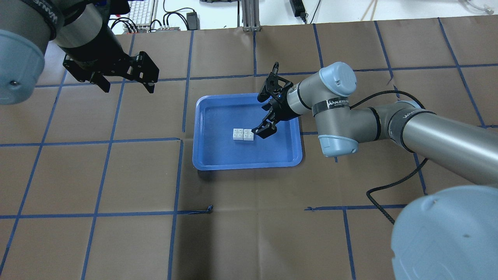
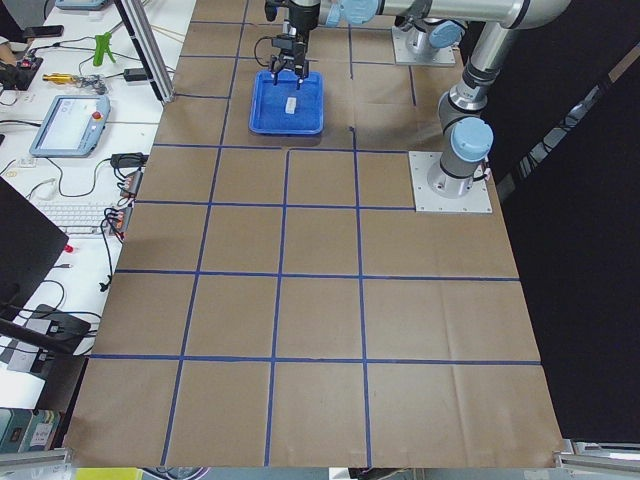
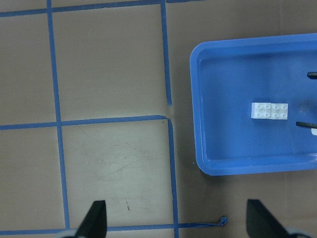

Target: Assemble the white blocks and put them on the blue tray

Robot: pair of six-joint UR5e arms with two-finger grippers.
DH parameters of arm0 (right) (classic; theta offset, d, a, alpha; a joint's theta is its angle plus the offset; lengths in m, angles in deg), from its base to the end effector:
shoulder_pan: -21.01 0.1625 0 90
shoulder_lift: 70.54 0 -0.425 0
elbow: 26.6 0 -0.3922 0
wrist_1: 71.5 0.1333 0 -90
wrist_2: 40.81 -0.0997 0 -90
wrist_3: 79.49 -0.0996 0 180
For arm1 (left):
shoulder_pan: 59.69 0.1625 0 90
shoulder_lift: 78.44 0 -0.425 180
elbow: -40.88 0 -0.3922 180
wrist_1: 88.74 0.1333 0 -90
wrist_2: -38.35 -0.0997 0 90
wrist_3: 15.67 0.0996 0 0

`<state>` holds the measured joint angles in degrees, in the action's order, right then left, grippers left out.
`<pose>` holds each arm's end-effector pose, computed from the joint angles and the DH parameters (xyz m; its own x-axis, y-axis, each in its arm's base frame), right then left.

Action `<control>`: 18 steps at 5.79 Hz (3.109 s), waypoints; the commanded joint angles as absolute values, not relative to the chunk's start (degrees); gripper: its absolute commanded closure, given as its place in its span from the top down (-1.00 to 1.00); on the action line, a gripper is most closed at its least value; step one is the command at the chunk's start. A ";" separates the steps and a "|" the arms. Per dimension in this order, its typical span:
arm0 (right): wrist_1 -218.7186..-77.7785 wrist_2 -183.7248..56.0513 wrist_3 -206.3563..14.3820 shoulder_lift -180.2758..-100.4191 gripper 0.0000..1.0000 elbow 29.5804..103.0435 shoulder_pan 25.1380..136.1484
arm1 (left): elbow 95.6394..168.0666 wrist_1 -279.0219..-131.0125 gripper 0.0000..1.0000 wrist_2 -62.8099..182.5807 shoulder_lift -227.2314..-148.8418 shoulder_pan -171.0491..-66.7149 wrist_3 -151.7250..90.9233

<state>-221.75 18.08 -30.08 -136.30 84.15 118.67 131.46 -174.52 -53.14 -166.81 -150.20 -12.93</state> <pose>0.2592 -0.5408 0.2167 -0.4426 -0.8880 -0.1245 -0.7143 0.4331 -0.5498 -0.1351 -0.4873 0.5045 -0.9981 0.0541 -0.0303 0.0566 0.9943 -0.0905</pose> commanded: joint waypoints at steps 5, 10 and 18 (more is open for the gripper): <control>-190.78 36.59 -67.82 -148.47 1.00 76.89 118.40 | 131.50 -174.52 0.98 -53.14 -166.95 -150.30 -12.95; -162.84 44.94 -73.31 -155.33 1.00 62.36 115.32 | 131.59 -174.43 0.98 -53.23 -166.95 -150.21 -13.03; -152.98 47.43 -78.78 -163.79 1.00 62.17 111.28 | 131.50 -174.52 0.98 -53.14 -166.95 -150.30 -13.03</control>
<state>-152.89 47.36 -78.26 -163.72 62.11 111.52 131.50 -174.52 -53.14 -166.95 -150.30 -13.03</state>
